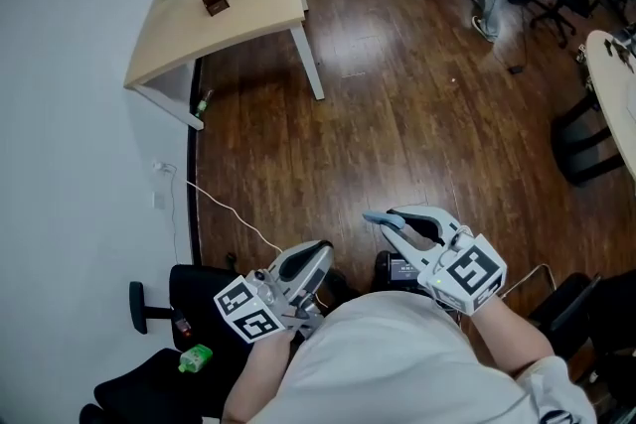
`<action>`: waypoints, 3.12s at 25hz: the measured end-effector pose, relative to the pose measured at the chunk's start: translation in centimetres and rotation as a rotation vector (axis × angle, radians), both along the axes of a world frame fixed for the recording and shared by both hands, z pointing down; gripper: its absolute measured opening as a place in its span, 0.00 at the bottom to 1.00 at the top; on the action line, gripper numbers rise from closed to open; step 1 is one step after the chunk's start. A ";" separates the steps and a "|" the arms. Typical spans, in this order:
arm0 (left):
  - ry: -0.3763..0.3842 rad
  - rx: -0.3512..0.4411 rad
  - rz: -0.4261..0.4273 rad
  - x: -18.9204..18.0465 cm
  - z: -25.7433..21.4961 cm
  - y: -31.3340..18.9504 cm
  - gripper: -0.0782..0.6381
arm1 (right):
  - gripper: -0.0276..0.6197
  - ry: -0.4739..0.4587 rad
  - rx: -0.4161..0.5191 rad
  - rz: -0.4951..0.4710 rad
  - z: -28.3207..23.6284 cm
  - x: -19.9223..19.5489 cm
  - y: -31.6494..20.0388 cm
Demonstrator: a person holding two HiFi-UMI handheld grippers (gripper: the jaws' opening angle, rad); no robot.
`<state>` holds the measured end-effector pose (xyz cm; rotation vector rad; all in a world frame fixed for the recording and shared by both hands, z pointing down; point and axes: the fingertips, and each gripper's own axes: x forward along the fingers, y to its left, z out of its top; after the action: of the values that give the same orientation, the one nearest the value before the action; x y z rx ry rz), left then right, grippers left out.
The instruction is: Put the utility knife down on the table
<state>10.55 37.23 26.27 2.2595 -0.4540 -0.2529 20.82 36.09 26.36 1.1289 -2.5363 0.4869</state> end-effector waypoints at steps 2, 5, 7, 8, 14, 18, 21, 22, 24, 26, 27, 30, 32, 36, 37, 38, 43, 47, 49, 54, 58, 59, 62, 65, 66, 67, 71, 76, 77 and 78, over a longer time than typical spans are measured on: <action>-0.001 0.005 -0.006 0.7 0.0 -0.4 0.12 | 0.15 0.004 0.002 -0.005 0.1 0.8 -0.4; -0.004 -0.001 -0.011 1.7 0.2 -1.0 0.12 | 0.15 -0.004 0.001 -0.009 0.3 1.6 -1.2; -0.011 -0.012 -0.017 2.0 0.5 -1.2 0.12 | 0.15 -0.007 -0.004 -0.020 0.7 2.0 -1.6; -0.014 -0.016 -0.021 2.2 0.6 -1.3 0.12 | 0.15 -0.008 -0.010 -0.025 0.9 2.2 -1.8; -0.026 -0.027 -0.045 3.2 1.1 -1.9 0.12 | 0.15 -0.011 -0.031 -0.043 1.7 3.5 -2.6; -0.036 -0.036 -0.061 3.8 1.2 -2.2 0.12 | 0.15 -0.018 -0.032 -0.062 1.8 4.1 -3.4; -0.042 -0.039 -0.078 3.9 1.1 -2.4 0.12 | 0.15 -0.026 -0.037 -0.079 2.1 4.1 -4.0; -0.043 -0.040 -0.085 3.7 1.2 -2.6 0.12 | 0.15 -0.027 -0.040 -0.084 2.3 3.9 -4.2; -0.045 -0.047 -0.095 3.2 1.4 -2.8 0.12 | 0.15 -0.029 -0.049 -0.094 2.8 3.4 -4.7; -0.046 -0.057 -0.102 2.6 1.8 -3.1 0.12 | 0.15 -0.032 -0.060 -0.103 3.2 2.7 -5.1; -0.045 -0.060 -0.107 2.3 2.0 -3.3 0.12 | 0.15 -0.032 -0.064 -0.108 3.3 2.3 -5.3; -0.039 -0.060 -0.116 1.1 2.6 -4.6 0.12 | 0.15 -0.028 -0.062 -0.118 3.7 1.0 -6.4; -0.033 -0.058 -0.115 0.1 3.0 -5.8 0.12 | 0.15 -0.021 -0.057 -0.117 3.9 0.0 -7.4; -0.016 -0.064 -0.110 -2.7 3.5 -8.9 0.12 | 0.15 -0.007 -0.070 -0.112 4.3 -2.9 -10.2; -0.012 -0.065 -0.108 -3.4 3.5 -9.9 0.12 | 0.15 -0.004 -0.074 -0.112 4.4 -3.7 -11.0; -0.009 -0.067 -0.106 -4.2 3.6 -10.8 0.12 | 0.15 -0.001 -0.076 -0.112 4.4 -4.6 -11.9; -0.003 -0.074 -0.081 -8.4 4.0 -15.3 0.12 | 0.15 0.011 -0.077 -0.104 4.6 -9.3 -16.6; 0.005 -0.070 -0.084 -12.5 4.0 -18.2 0.12 | 0.15 0.022 -0.074 -0.119 4.6 -13.8 -19.6; 0.009 -0.073 -0.090 -14.5 4.2 -19.4 0.12 | 0.15 0.032 -0.074 -0.119 4.7 -15.5 -20.8; 0.016 -0.077 -0.102 -17.9 5.0 -22.2 0.12 | 0.15 0.054 -0.059 -0.106 4.9 -18.1 -24.3; 0.019 -0.088 -0.121 -20.2 5.6 -24.0 0.12 | 0.15 0.065 -0.054 -0.110 5.1 -19.9 -26.5; 0.021 -0.091 -0.125 -20.6 5.7 -24.4 0.12 | 0.15 0.066 -0.054 -0.113 5.2 -20.3 -27.0; 0.020 -0.096 -0.137 -21.4 6.1 -25.7 0.12 | 0.15 0.062 -0.053 -0.118 5.6 -21.0 -28.8; 0.014 -0.099 -0.151 -22.0 6.7 -27.3 0.12 | 0.15 0.056 -0.055 -0.133 6.3 -21.6 -30.6; 0.011 -0.101 -0.159 -22.2 7.0 -27.8 0.12 | 0.15 0.052 -0.057 -0.140 6.7 -21.9 -31.2; 0.007 -0.104 -0.167 -22.4 7.3 -28.5 0.12 | 0.15 0.048 -0.059 -0.147 7.1 -22.1 -32.0; -0.010 -0.114 -0.197 -22.7 8.1 -31.9 0.12 | 0.15 0.029 -0.075 -0.177 8.3 -22.5 -35.5; -0.035 -0.151 -0.217 -20.9 9.2 -40.6 0.12 | 0.15 0.007 -0.114 -0.215 10.2 -21.3 -44.5; -0.037 -0.153 -0.220 -20.5 9.3 -42.2 0.12 | 0.15 0.004 -0.117 -0.221 10.4 -21.0 -46.1; -0.038 -0.151 -0.222 -20.2 9.2 -43.1 0.12 | 0.15 0.002 -0.117 -0.225 10.4 -20.9 -47.0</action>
<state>-9.70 -5.85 35.49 2.0705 -0.7215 -0.2795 -0.06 -10.88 36.76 0.7912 -2.5546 0.5655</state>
